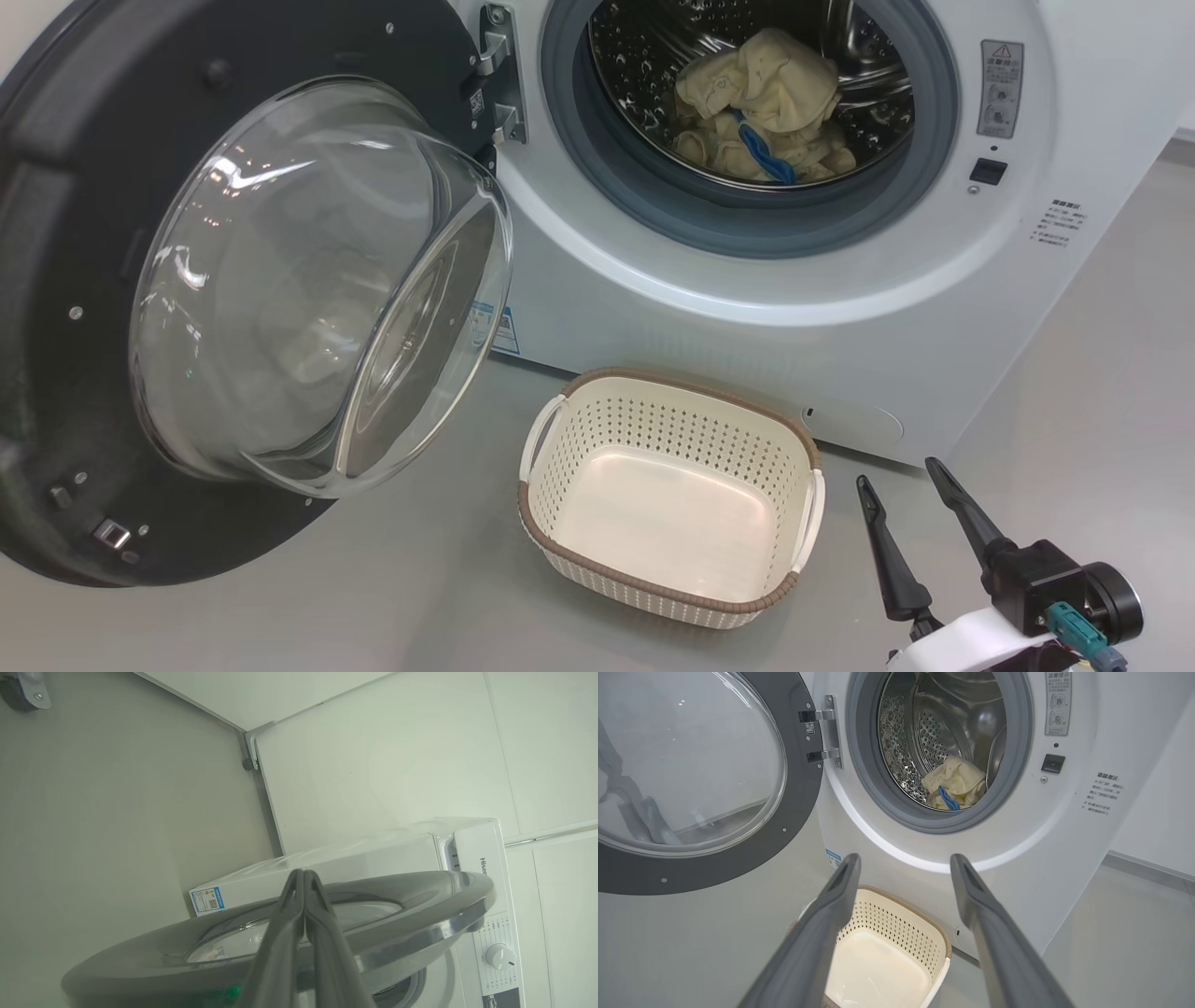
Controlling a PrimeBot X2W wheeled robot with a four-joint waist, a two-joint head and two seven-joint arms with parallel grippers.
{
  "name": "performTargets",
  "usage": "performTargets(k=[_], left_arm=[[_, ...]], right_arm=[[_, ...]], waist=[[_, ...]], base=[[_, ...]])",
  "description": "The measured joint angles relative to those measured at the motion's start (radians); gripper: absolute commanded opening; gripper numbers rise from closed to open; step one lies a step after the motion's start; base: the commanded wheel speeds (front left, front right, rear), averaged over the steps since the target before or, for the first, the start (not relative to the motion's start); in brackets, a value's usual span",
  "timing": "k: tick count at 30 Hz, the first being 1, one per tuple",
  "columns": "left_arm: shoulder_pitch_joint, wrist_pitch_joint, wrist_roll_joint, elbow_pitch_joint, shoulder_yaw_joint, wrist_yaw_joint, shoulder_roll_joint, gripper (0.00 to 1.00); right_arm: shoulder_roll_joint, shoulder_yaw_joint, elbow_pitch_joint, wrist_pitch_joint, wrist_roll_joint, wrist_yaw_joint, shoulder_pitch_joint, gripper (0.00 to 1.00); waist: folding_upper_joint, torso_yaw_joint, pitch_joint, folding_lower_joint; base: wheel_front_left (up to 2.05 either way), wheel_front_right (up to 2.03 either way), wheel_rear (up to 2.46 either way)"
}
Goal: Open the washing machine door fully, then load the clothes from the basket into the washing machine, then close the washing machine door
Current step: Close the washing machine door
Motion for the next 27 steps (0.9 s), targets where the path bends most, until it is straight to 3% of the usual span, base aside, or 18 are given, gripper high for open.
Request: performTargets(k=[19,27], left_arm=[[-0.035,0.106,0.007,0.058,-0.069,-0.037,0.0,0.0],[-0.048,0.159,-0.002,0.056,-0.105,-0.075,-0.001,0.0]], right_arm=[[-0.005,-0.005,-0.001,0.0,0.0,0.0,-0.015,1.0],[-0.008,-0.012,0.0,0.0,0.002,-0.002,-0.015,1.0]], waist=[[0.0,0.003,0.018,0.0],[0.0,0.009,0.013,0.0]], base=[[0.0,0.0,0.0],[0.0,0.0,0.0]])
